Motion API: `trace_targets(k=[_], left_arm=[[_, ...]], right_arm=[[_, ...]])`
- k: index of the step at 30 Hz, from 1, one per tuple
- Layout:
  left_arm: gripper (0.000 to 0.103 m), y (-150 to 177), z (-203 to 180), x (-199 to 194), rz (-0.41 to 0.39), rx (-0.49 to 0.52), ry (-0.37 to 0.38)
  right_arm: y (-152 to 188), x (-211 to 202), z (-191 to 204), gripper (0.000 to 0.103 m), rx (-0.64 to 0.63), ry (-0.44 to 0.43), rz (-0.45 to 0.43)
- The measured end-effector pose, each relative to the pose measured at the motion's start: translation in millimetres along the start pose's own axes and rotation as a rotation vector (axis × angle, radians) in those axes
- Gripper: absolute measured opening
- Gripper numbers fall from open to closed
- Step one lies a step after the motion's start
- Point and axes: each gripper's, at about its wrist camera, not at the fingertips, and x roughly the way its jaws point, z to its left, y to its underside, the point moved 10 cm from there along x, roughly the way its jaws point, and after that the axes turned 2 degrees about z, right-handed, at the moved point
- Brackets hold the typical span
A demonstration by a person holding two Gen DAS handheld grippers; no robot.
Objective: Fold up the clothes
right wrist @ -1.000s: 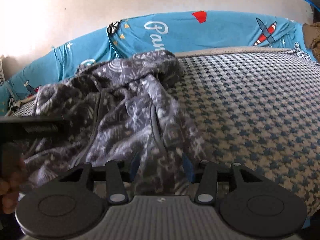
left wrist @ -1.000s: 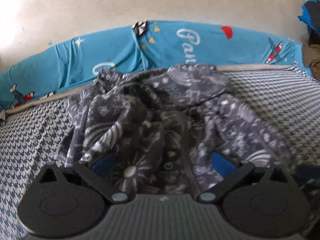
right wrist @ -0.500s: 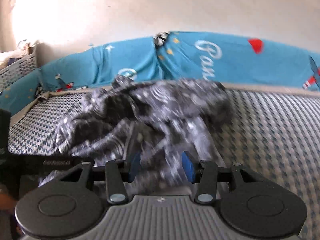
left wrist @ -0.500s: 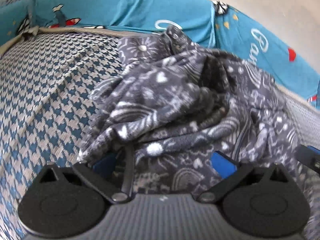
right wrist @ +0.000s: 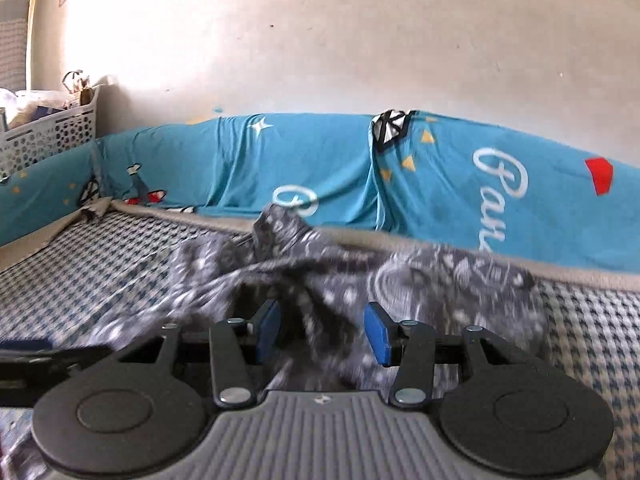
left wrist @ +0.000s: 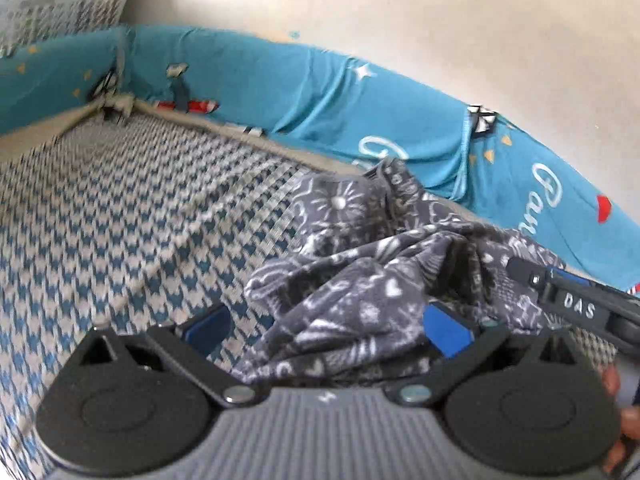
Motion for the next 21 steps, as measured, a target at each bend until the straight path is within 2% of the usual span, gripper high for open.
trace_targets(k=[3, 6, 11, 21], left_arm=[[0.103, 3, 8, 9, 0.049, -0.057, -0.001], [0.103, 5, 9, 9, 0.051, -0.063, -0.004], [0.103, 9, 9, 7, 0.062, -0.070, 0.000], [0.103, 16, 14, 18, 0.106, -0.074, 0.000]], right_arm=[[-9, 15, -5, 0.046, -0.001, 0.018, -0.012], [-21, 25, -5, 0.046, -0.028, 0.011, -0.038], [-32, 41, 3, 0.047, -0.148, 0.019, -0.059], [-8, 77, 10, 0.051, -0.323, -0.020, 0.050]])
